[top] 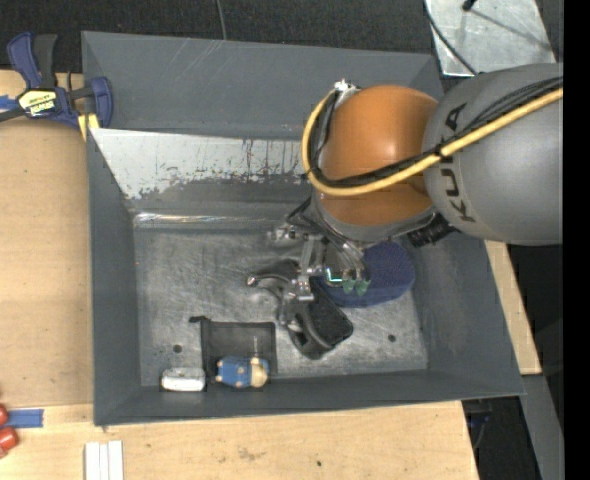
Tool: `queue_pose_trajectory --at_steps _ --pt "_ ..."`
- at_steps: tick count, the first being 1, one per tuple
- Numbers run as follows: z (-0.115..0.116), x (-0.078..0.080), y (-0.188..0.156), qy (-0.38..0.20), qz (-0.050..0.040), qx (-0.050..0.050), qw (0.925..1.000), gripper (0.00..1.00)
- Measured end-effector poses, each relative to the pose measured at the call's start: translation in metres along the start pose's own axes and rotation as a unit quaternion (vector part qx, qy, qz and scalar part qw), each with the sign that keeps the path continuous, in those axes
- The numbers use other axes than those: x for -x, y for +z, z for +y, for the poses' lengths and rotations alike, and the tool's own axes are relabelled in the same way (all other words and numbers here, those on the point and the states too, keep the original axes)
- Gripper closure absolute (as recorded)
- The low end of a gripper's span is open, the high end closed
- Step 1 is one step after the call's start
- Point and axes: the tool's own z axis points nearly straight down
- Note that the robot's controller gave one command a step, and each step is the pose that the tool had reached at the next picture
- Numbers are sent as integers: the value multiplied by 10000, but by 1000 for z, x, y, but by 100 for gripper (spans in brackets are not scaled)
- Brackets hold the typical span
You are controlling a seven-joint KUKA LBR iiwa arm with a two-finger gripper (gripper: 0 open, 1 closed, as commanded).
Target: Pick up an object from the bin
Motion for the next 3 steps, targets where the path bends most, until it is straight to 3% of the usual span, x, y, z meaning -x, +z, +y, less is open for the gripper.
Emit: queue_pose_trajectory --at_steps 1,2,3 --pt "-39 23 82 271 -72 35 9996 0" --pt "-76 60 87 1205 12 84 9927 0" --pt "-75 61 85 1205 -19 87 9927 100"
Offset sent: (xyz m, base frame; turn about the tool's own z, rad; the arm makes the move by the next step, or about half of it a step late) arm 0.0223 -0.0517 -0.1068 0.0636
